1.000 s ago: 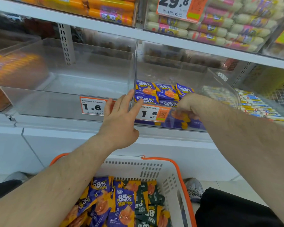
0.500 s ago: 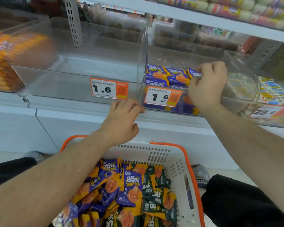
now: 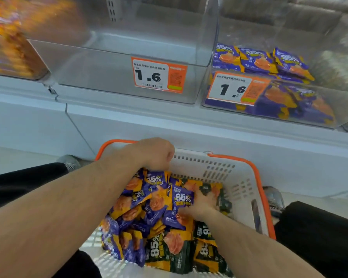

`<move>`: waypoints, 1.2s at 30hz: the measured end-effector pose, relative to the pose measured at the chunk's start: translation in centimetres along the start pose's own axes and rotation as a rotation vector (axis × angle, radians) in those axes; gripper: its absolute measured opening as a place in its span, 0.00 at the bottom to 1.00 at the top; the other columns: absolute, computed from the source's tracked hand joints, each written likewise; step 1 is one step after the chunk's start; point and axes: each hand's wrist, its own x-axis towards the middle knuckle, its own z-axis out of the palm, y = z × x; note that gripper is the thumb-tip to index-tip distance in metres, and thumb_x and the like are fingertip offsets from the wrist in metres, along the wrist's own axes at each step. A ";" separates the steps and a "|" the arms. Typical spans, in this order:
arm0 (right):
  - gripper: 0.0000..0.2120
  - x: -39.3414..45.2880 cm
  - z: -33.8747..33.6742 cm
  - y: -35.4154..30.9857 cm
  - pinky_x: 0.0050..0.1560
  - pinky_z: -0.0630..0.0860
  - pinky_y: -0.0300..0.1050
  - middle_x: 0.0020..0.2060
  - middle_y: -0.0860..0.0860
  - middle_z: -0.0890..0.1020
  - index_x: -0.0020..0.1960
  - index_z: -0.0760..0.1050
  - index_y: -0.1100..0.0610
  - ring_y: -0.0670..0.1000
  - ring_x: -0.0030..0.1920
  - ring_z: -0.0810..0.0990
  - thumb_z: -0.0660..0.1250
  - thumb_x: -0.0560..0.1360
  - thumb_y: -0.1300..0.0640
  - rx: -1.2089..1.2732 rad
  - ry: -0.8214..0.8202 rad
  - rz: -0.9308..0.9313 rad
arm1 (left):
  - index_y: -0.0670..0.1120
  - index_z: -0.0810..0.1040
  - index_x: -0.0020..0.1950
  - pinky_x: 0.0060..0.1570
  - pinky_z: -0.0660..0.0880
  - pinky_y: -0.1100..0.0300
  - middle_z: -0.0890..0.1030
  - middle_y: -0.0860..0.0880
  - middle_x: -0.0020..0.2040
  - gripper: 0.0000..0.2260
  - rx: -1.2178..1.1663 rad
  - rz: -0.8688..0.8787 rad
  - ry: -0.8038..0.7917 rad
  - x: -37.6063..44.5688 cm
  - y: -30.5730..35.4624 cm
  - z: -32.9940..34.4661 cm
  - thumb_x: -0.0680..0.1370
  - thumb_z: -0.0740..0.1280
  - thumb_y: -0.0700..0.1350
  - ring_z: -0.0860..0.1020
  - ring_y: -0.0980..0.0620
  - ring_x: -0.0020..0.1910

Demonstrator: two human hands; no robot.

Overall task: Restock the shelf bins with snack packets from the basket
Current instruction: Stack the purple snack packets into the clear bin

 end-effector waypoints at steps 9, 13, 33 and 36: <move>0.37 -0.2 0.7 -0.7 0.68 0.63 0.56 0.66 0.54 0.70 0.69 0.62 0.53 0.59 0.68 0.67 0.75 0.68 0.41 0.039 0.212 0.036 | 0.48 0.76 0.61 0.48 0.70 0.57 0.77 0.48 0.59 0.11 -0.024 -0.026 -0.150 0.4 0.2 0.4 0.79 0.64 0.45 0.75 0.47 0.53; 0.05 -0.9 -0.1 -0.4 0.49 0.75 0.48 0.38 0.48 0.74 0.48 0.67 0.52 0.51 0.40 0.74 0.64 0.79 0.56 0.382 0.180 -0.063 | 0.51 0.75 0.64 0.50 0.69 0.59 0.75 0.51 0.62 0.13 -0.075 -0.002 -0.128 0.6 0.5 0.5 0.79 0.64 0.46 0.73 0.51 0.53; 0.18 -14.8 -20.3 -1.2 0.43 0.74 0.45 0.48 0.44 0.72 0.48 0.66 0.48 0.50 0.45 0.77 0.72 0.67 0.44 0.410 1.012 -0.686 | 0.48 0.80 0.47 0.29 0.74 0.64 0.81 0.53 0.34 0.05 -0.951 0.227 0.385 -2.1 6.9 -7.8 0.75 0.72 0.38 0.76 0.59 0.28; 0.34 -16.0 -20.1 -1.6 0.50 0.75 0.50 0.56 0.48 0.70 0.54 0.69 0.52 0.52 0.56 0.73 0.68 0.57 0.32 0.099 1.062 -0.697 | 0.46 0.81 0.49 0.29 0.75 0.66 0.82 0.49 0.36 0.04 -1.041 0.231 0.530 -2.9 8.6 -8.8 0.76 0.71 0.38 0.75 0.58 0.26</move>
